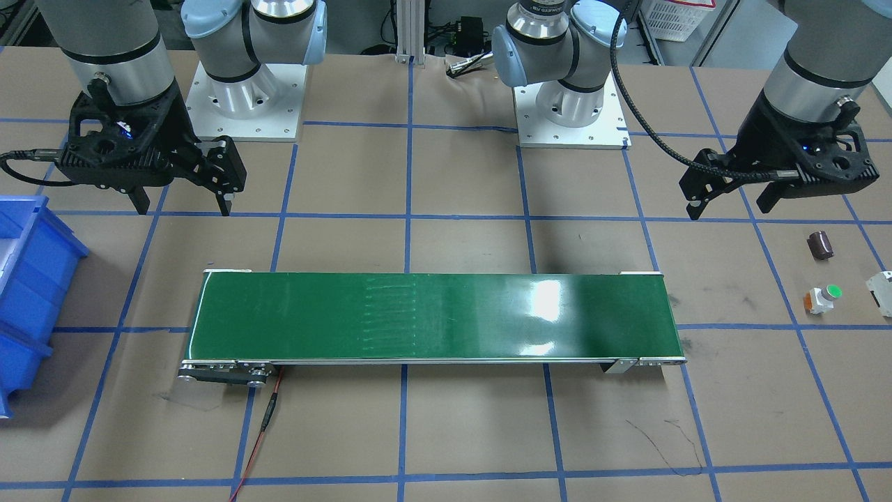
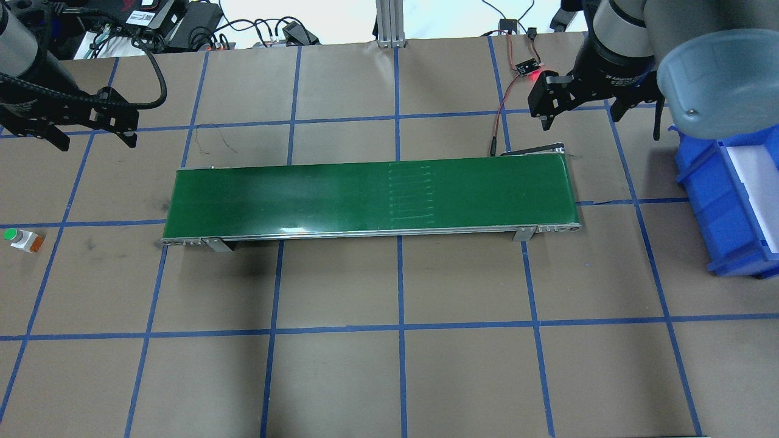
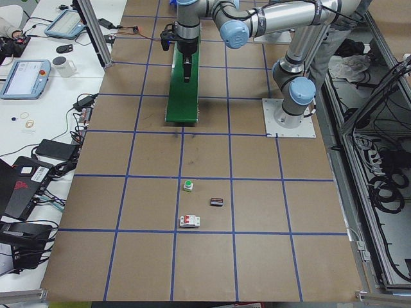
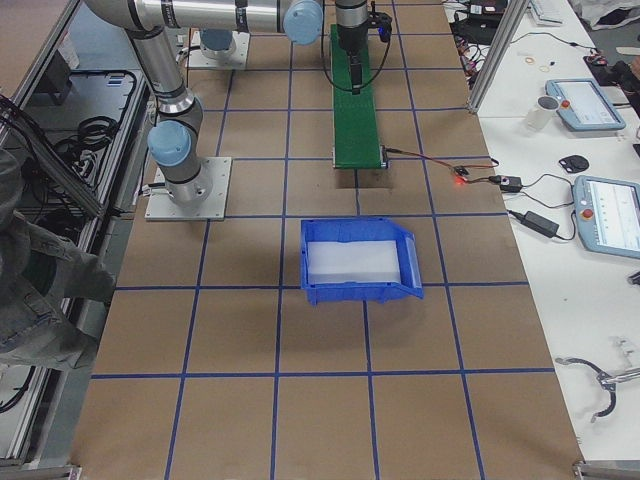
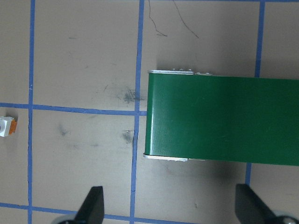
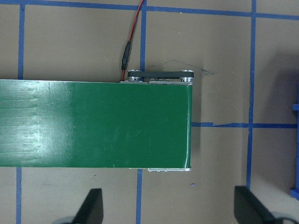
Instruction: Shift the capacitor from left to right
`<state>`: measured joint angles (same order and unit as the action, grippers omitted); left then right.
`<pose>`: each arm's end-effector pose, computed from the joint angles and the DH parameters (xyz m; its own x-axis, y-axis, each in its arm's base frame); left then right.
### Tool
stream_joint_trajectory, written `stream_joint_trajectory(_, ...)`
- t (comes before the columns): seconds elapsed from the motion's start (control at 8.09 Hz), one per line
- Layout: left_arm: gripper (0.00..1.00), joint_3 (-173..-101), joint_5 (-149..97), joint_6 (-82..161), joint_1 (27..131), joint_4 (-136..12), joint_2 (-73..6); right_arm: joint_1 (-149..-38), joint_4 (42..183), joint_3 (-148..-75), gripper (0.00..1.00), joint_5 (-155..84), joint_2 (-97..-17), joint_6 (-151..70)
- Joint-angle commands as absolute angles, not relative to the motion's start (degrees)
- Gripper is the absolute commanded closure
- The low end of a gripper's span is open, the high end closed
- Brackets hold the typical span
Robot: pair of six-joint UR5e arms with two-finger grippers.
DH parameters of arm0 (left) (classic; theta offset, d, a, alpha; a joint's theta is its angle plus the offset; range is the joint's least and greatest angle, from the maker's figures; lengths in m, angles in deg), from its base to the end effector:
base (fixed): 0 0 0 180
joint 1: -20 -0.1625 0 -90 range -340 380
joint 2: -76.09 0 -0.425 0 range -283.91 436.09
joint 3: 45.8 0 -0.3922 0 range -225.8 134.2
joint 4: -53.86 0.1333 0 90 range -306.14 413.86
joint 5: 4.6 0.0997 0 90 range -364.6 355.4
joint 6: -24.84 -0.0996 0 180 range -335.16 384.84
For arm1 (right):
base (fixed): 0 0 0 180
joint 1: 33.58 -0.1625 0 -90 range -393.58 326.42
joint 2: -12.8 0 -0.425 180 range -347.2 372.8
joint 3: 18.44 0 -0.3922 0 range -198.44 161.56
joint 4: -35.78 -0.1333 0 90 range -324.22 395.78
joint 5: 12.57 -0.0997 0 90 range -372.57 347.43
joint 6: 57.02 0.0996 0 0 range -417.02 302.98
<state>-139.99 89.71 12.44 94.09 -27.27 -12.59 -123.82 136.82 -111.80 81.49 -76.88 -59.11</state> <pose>0.0137 -0.5071 0.4794 -0.9930 -0.0690 -0.0954 -0.0608 0.9944 -0.0860 0.1284 -0.5048 0.4766 -0.9967 -0.0313 0.0748 -0.0405 0.9913 -0.1255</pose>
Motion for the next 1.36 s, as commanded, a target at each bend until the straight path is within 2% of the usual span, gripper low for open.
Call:
stream_joint_trajectory(0.0, 0.0, -140.0, 89.4, 12.4, 94.4, -27.4, -12.7, -123.7, 136.9, -111.8, 0.0, 81.1, -76.8, -59.0)
stream_joint_trajectory(1.24, 0.0, -141.8, 90.8, 3.8, 91.5, -26.6, -14.3, -123.9, 136.7, -112.4, 0.0, 76.6, -76.8, -61.9)
